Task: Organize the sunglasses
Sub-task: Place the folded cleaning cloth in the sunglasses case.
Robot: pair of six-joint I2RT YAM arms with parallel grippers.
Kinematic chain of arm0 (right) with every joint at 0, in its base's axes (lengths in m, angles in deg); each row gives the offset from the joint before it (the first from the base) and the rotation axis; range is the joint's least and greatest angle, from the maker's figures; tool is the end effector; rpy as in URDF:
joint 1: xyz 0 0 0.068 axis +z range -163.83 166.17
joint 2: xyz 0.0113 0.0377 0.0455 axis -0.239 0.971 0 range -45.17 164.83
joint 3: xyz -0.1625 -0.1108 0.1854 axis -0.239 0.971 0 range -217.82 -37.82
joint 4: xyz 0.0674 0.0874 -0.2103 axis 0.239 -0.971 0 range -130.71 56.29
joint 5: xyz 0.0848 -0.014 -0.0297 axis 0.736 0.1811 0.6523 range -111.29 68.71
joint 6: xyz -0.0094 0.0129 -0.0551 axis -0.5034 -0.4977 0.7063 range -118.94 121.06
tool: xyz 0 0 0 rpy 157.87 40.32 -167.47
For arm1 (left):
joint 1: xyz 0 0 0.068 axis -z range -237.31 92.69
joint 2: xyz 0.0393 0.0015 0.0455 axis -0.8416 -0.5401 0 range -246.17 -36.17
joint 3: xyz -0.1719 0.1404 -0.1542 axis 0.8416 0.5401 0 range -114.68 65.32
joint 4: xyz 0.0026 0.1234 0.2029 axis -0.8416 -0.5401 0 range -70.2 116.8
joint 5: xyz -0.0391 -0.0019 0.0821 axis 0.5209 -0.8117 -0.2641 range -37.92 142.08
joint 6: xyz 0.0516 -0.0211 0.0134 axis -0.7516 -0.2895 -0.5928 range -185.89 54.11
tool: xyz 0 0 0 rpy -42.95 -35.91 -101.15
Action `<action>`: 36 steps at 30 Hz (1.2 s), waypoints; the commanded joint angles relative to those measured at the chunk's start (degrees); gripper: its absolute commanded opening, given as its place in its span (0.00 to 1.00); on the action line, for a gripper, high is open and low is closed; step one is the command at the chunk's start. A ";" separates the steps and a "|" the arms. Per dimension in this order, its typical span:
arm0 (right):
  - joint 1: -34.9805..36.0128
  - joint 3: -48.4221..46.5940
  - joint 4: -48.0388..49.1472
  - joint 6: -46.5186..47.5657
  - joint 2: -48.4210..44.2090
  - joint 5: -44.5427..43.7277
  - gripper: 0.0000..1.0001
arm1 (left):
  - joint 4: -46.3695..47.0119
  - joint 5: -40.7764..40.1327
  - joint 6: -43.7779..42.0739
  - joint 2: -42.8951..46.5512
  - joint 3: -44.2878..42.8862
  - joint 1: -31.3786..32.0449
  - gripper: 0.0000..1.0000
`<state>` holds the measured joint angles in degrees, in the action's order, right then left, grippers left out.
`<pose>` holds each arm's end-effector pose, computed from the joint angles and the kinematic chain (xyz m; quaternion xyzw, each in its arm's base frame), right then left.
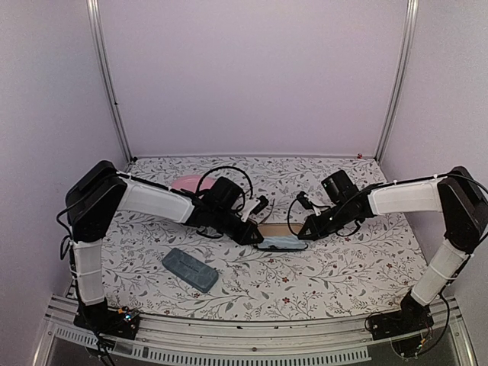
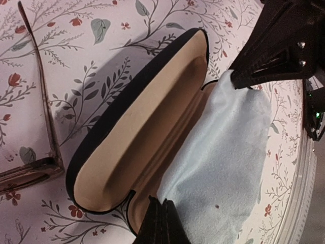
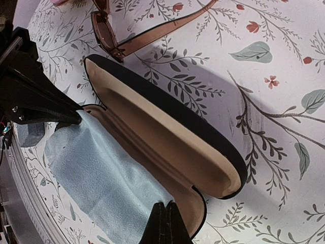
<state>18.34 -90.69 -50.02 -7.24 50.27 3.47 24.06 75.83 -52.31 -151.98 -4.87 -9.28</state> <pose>0.2484 0.1764 0.1746 -0.2508 0.9087 0.2844 0.1744 0.2579 -0.3113 0.1509 0.3408 0.8520 -0.3433 0.2002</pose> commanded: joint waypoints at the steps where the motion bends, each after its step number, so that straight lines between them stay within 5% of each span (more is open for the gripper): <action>1: -0.39 -1.20 -0.04 0.73 1.46 0.88 0.00 | 0.02 0.89 0.21 -0.99 -0.47 -0.59 0.00; 36: -0.43 -1.89 -1.06 2.08 2.96 0.27 0.03 | -2.24 -0.93 -2.25 -2.85 -2.32 -0.48 0.00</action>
<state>18.34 -90.82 -50.35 -5.81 52.74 3.49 22.88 75.52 -53.42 -154.29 -5.90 -9.32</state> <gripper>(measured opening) 0.024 0.007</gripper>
